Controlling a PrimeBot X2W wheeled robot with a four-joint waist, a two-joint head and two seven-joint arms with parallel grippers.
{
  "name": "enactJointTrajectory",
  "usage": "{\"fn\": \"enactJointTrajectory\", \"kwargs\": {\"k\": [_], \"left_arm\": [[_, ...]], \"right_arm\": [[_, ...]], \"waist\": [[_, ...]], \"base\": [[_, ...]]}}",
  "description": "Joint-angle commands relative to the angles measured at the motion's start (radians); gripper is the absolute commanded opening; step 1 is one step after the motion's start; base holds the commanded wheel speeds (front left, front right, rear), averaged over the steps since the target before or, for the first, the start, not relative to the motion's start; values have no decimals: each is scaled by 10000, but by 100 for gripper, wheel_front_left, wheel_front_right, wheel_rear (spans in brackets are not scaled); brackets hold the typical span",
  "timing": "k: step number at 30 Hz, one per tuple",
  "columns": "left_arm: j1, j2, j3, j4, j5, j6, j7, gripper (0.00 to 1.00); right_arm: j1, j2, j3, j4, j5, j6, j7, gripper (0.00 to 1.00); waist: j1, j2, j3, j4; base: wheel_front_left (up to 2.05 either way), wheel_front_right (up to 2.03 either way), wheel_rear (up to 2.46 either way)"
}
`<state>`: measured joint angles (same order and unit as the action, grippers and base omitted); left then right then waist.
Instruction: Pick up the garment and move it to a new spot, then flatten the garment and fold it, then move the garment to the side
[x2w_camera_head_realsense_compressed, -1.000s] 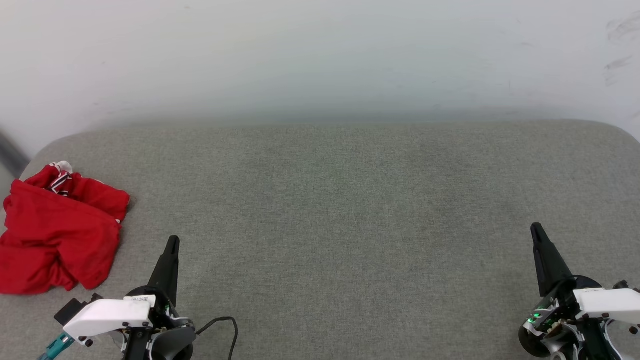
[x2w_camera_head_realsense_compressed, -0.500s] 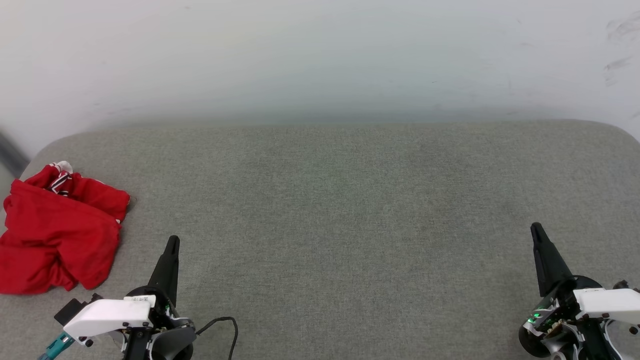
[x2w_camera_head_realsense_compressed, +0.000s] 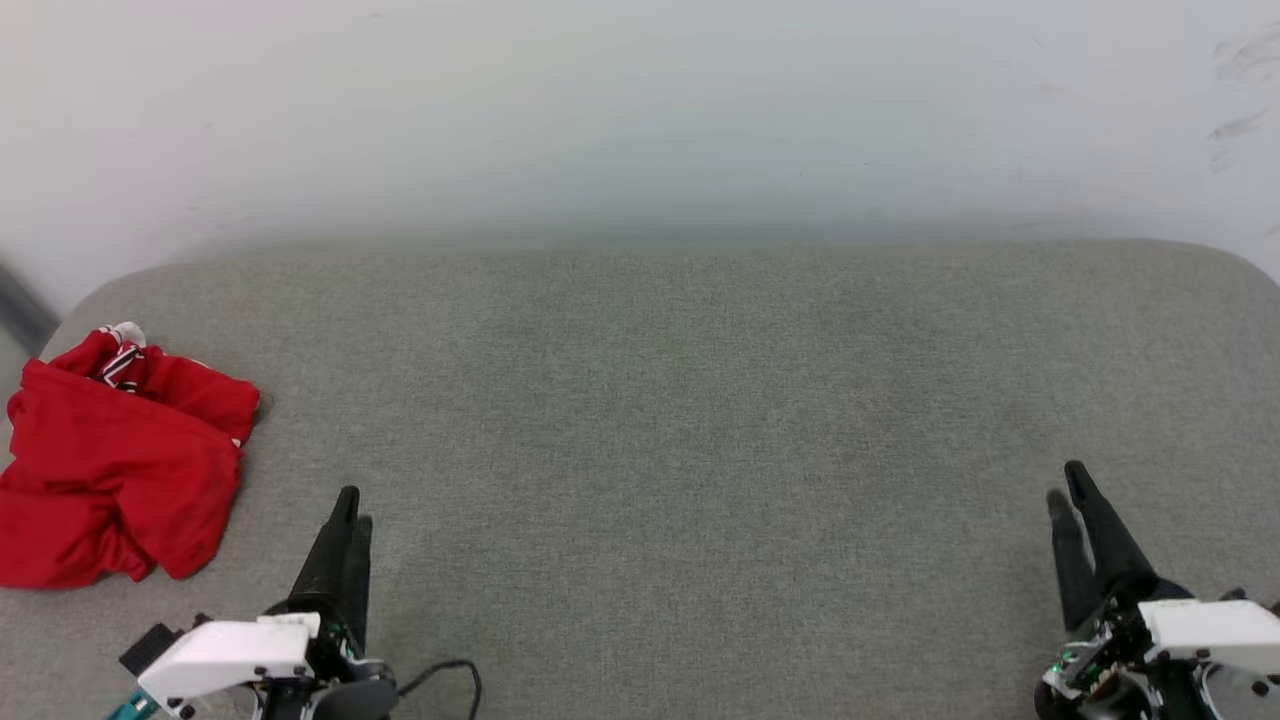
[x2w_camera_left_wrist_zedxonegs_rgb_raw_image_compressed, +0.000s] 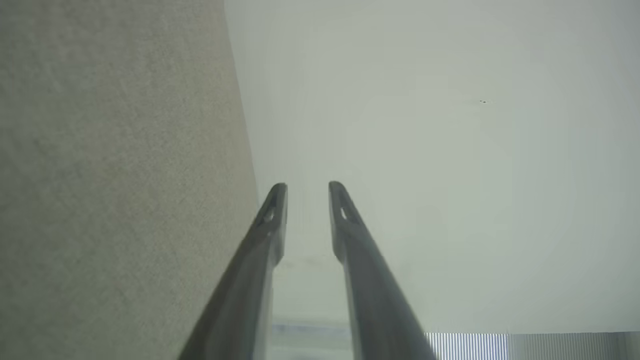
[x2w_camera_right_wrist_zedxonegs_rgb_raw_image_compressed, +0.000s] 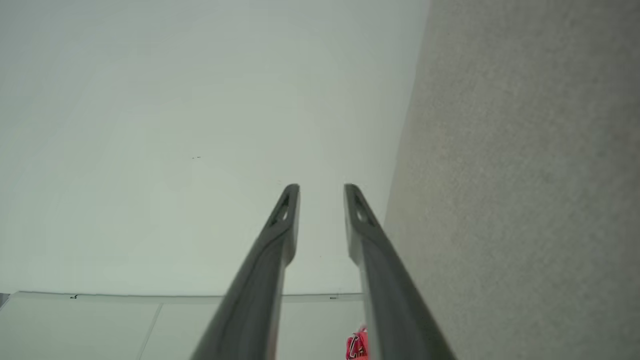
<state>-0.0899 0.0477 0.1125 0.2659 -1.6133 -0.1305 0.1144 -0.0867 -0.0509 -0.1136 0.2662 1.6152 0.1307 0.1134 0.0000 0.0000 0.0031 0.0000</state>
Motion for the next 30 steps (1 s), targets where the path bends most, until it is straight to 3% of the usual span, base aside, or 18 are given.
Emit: {"fn": "enactJointTrajectory", "kwargs": {"k": [1, 14, 30], "left_arm": [[-31, 2, -33, -50, 1, 0, -20, 100], [-99, 25, -817, -628, 229, -1, -678, 100], [-126, 40, -1408, -1094, 2644, -1, -1365, 100]], "right_arm": [[-25, -2, 21, -38, -13, 0, -30, 100], [70, -3, 432, -476, -654, 0, -685, 100], [149, -4, 726, -1005, -3517, 0, -1362, 100]], "waist": [[0, 0, 1, -1], [0, 0, -13, 3], [0, 0, -58, 54]], "base": [[0, 0, 0], [0, 0, 0], [0, 0, 0]]}}
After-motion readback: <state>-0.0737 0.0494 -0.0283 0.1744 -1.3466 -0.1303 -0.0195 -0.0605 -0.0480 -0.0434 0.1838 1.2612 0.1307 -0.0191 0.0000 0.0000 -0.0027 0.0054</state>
